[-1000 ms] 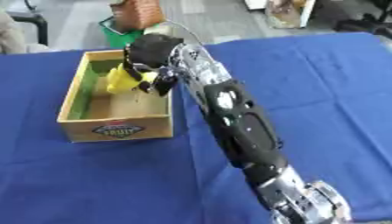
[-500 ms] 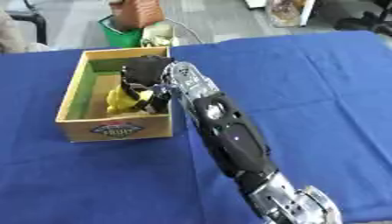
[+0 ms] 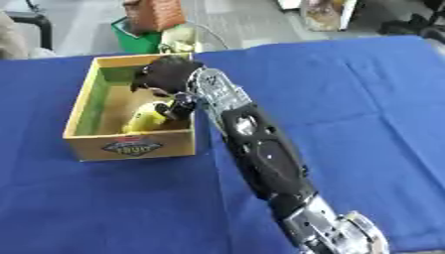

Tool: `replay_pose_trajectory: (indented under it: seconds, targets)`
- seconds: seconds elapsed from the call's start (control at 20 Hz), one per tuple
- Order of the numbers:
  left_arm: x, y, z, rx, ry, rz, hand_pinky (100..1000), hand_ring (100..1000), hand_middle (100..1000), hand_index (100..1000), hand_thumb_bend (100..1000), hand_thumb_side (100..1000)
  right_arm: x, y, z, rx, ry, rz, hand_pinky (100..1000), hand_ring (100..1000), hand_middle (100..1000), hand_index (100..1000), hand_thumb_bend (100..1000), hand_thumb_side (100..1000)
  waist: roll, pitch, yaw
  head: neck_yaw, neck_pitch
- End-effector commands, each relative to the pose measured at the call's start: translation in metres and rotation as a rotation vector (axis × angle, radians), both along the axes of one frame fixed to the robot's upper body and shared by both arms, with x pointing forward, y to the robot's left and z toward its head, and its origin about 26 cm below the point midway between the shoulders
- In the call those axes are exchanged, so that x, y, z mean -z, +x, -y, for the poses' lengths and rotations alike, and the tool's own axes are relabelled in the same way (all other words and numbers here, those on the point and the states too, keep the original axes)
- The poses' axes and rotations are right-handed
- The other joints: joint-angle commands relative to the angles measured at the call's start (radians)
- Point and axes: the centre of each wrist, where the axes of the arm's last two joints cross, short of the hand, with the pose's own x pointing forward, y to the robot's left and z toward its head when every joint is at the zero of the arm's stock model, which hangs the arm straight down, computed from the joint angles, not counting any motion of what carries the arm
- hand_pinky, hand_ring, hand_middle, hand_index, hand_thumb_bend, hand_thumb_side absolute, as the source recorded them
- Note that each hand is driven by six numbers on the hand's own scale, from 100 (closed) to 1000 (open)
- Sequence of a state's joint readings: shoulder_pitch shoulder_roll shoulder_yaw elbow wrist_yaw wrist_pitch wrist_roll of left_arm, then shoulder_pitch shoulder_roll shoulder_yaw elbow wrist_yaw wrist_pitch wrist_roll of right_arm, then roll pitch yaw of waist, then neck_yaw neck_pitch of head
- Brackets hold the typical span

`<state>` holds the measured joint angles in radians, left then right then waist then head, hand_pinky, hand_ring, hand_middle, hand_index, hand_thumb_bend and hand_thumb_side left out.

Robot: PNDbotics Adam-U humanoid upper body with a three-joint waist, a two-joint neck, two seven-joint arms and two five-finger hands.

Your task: Pick up objects on the table and place them in the box.

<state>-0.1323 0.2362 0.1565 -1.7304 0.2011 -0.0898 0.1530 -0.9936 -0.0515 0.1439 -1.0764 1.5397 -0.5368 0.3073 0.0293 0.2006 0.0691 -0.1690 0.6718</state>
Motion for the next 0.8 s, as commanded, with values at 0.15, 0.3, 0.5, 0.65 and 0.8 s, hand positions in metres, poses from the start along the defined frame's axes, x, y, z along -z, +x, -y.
replay_pose_trajectory:
  seconds: [0.15,0.3,0.5,0.65,0.8]
  targets:
    - [-0.008,0.001,-0.002,-0.001,0.007,0.025,482,413,459,612,725,200,-0.027,-0.001,0.009,0.030,0.023,0.100,789,803,868,932,229,100,0.002,-0.018,-0.002,0.005,-0.006]
    - [-0.008,0.000,-0.003,-0.004,0.008,0.025,482,413,459,612,726,200,-0.035,-0.001,0.014,0.038,0.050,0.130,787,797,860,929,208,100,0.001,-0.021,-0.006,0.006,-0.005]
    - [-0.007,0.000,-0.003,-0.006,0.010,0.024,482,413,459,612,727,200,-0.046,0.001,0.029,0.029,0.141,0.149,785,788,843,924,170,100,0.000,-0.024,-0.012,0.010,-0.004]
    - [-0.007,-0.001,-0.005,-0.011,0.011,0.022,482,413,459,612,727,200,-0.057,0.001,0.044,0.023,0.190,0.169,783,783,834,919,165,100,-0.002,-0.026,-0.017,0.013,0.000]
    - [-0.007,-0.001,-0.005,-0.015,0.012,0.021,482,413,459,612,727,199,-0.066,0.001,0.062,0.023,0.229,0.190,779,776,825,914,162,100,-0.004,-0.027,-0.022,0.018,0.003]
